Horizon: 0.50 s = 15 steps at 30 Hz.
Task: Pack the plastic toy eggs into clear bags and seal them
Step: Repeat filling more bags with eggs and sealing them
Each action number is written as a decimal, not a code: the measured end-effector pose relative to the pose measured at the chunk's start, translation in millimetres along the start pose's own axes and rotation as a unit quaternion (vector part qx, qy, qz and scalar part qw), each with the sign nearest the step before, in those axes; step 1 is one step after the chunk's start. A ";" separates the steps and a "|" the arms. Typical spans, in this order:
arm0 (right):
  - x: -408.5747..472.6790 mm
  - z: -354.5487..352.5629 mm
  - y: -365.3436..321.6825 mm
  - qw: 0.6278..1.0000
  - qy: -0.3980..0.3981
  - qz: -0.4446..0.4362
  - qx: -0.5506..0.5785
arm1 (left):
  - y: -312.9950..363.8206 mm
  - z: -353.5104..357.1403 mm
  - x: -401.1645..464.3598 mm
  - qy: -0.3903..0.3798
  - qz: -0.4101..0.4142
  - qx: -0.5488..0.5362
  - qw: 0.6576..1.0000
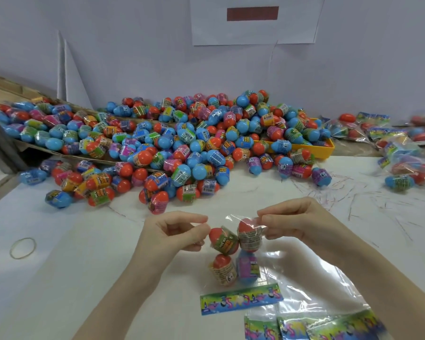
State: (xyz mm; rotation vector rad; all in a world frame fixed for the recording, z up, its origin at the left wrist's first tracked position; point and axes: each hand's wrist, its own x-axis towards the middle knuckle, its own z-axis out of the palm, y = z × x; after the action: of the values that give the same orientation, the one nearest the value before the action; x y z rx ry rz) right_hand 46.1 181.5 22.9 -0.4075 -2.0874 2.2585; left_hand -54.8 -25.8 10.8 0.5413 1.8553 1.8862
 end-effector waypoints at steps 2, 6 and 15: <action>-0.1 -1.0 1.2 1.000 -0.009 -0.006 0.005 | -0.5 -2.0 0.7 -0.019 -0.002 -0.008 1.000; -0.4 -3.3 2.4 0.999 -0.014 -0.033 0.010 | 0.9 -8.6 3.7 -0.086 -0.005 -0.006 0.996; -4.2 2.1 -5.4 0.987 -0.058 -0.137 -0.066 | -3.6 -19.9 15.1 -0.167 -0.035 -0.066 0.983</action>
State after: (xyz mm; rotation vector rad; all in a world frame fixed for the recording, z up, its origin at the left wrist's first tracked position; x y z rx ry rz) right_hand 48.9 179.2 29.0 0.0095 -2.1963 2.0405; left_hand -78.3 -33.8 6.4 0.6908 1.5039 1.7334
